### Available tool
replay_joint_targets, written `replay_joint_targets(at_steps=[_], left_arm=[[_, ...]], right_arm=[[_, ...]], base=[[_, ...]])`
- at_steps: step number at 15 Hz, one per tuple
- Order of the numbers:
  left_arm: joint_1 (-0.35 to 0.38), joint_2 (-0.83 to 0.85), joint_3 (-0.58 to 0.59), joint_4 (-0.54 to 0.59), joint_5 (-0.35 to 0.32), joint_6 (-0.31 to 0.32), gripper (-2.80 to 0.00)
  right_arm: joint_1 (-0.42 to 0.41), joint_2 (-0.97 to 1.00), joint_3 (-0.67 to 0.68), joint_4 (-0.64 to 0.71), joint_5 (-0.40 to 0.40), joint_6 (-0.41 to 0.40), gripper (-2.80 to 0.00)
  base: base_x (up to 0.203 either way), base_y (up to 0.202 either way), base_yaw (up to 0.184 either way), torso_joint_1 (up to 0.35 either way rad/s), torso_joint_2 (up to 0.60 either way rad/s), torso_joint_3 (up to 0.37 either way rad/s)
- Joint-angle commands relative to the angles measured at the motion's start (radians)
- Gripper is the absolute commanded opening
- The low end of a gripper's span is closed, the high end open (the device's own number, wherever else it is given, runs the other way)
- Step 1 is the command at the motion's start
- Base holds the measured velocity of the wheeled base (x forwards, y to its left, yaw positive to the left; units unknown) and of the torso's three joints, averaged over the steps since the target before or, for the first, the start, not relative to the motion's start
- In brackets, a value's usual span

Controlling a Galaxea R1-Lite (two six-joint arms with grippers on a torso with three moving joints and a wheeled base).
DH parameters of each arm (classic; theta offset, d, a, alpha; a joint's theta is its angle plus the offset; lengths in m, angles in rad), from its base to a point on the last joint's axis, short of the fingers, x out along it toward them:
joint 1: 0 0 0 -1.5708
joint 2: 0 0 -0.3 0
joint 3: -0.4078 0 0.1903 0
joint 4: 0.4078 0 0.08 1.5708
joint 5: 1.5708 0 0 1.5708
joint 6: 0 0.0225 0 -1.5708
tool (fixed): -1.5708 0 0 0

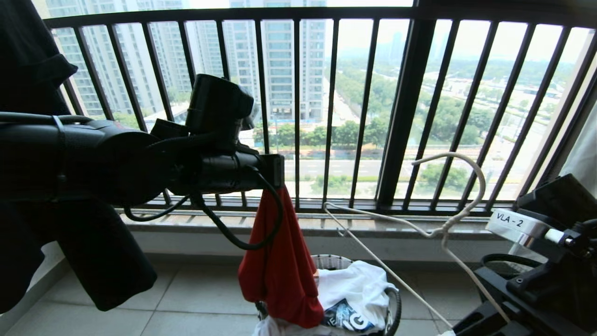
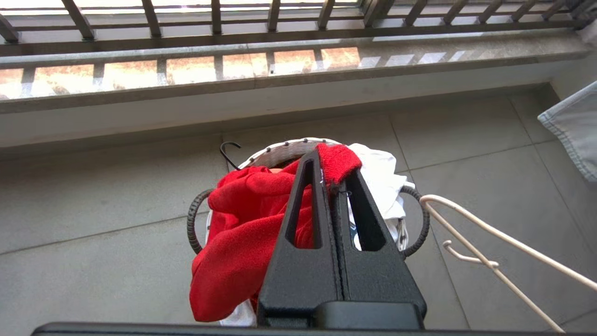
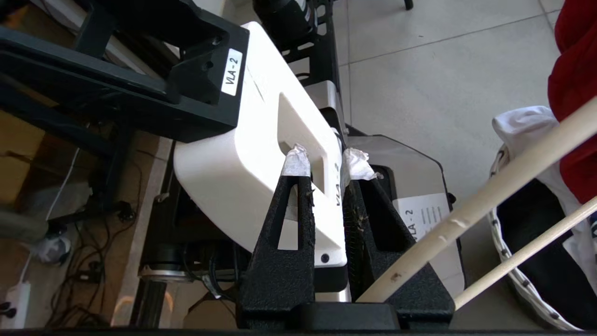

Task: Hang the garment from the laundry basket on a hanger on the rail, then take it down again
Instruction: Hang the clothes on the clothes rack

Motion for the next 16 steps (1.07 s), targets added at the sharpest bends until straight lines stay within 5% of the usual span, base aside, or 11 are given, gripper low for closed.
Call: replay_joint_targets(at_steps=[1,8,16], left_arm=[[0.001,0.023,0.003,-0.006,0.000,-0.009,-2.80],[0.001,0.027,0.004,-0.011,0.002,-0.009,-2.80],[0.001,0.026,0.000,-0.012,0.008,-0.012,-2.80]], right_arm=[[0.050,-0.031,0.007,0.026,0.006,0.004,-2.80],[0.103,-0.022,-0.087,0.018,0.009,0.092,-2.80],[0.193,-0.028,-0.089,0.012,0.008,0.098,-2.80]], base=[[0.000,0.000,0.000,0.000,0.00,0.000],[0.000,0.000,0.000,0.000,0.00,0.000],[0.000,0.000,0.000,0.000,0.00,0.000]])
